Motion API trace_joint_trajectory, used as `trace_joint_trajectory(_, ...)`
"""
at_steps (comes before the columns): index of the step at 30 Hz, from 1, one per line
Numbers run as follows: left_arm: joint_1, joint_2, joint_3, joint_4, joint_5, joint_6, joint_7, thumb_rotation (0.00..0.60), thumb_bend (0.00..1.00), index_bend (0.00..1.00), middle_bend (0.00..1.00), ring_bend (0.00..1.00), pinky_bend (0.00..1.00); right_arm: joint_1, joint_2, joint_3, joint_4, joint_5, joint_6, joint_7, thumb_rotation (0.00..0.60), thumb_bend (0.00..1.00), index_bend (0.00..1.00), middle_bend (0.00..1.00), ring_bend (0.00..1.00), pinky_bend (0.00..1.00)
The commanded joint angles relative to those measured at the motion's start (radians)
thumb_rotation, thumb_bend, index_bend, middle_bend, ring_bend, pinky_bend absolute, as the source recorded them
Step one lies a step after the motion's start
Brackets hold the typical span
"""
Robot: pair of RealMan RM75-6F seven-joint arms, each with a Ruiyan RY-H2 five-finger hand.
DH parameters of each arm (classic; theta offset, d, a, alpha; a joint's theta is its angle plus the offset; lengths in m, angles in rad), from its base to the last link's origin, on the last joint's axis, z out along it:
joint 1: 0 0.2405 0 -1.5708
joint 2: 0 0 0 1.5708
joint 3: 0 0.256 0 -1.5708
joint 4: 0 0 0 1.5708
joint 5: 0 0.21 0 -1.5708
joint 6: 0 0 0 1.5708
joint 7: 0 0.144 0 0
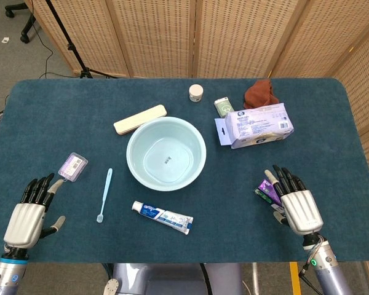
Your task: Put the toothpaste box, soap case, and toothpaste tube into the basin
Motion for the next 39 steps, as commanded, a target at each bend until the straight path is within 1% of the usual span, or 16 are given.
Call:
trace_joint_trajectory(1,0.0,0.002,0.0,-0.001,-0.001,0.001,-0.003,0.6,0.25,0.0,0.0,0.0,0.0,0.018,0.047,0.02,-0.072,0.092,-0.055,-0.072,0.6,0.13,0.0,0.0,0.0,0.18)
trace_joint_trajectory(5,0.0,0.003,0.004,-0.003,0.003,-0.002,-0.004,0.6,0.25,0.0,0.0,0.0,0.0,0.028,0.09,0.014,-0.155,0.225,-0.114,-0.173,0.6,0.13,0.0,0.0,0.0,0.18)
trace_joint_trajectory(8,0.0,0.003,0.006,-0.005,0.008,-0.001,-0.006,0.6,0.25,0.0,0.0,0.0,0.0,0.043,0.101,0.021,-0.191,0.281,-0.126,-0.22,0.6,0.13,0.0,0.0,0.0,0.17)
trace_joint_trajectory(10,0.0,0.003,0.006,-0.005,0.012,0.002,-0.01,0.6,0.25,0.0,0.0,0.0,0.0,0.053,0.102,0.025,-0.198,0.3,-0.13,-0.229,0.6,0.13,0.0,0.0,0.0,0.17)
trace_joint_trajectory(14,0.0,0.003,0.009,-0.005,0.015,0.0,-0.011,0.6,0.25,0.0,0.0,0.0,0.0,0.077,0.097,0.033,-0.189,0.34,-0.146,-0.239,0.6,0.13,0.0,0.0,0.0,0.17)
trace_joint_trajectory(21,-0.001,0.002,0.014,-0.007,0.022,-0.004,-0.012,0.6,0.25,0.0,0.0,0.0,0.0,0.133,0.086,0.037,-0.167,0.456,-0.199,-0.28,0.6,0.14,0.0,0.0,0.0,0.17)
trace_joint_trajectory(27,-0.001,0.003,0.014,-0.009,0.024,-0.002,-0.014,0.6,0.25,0.0,0.0,0.0,0.0,0.153,0.073,0.024,-0.15,0.507,-0.21,-0.29,0.6,0.14,0.0,0.0,0.0,0.17)
trace_joint_trajectory(37,-0.001,0.002,0.018,-0.008,0.031,-0.003,-0.014,0.6,0.25,0.0,0.0,0.0,0.0,0.194,0.062,0.023,-0.109,0.569,-0.23,-0.288,0.6,0.14,0.04,0.0,0.0,0.17)
trace_joint_trajectory(39,-0.002,0.001,0.019,-0.007,0.031,-0.005,-0.016,0.6,0.25,0.0,0.0,0.0,0.0,0.213,0.055,0.021,-0.08,0.613,-0.256,-0.297,0.6,0.14,0.04,0.0,0.0,0.17)
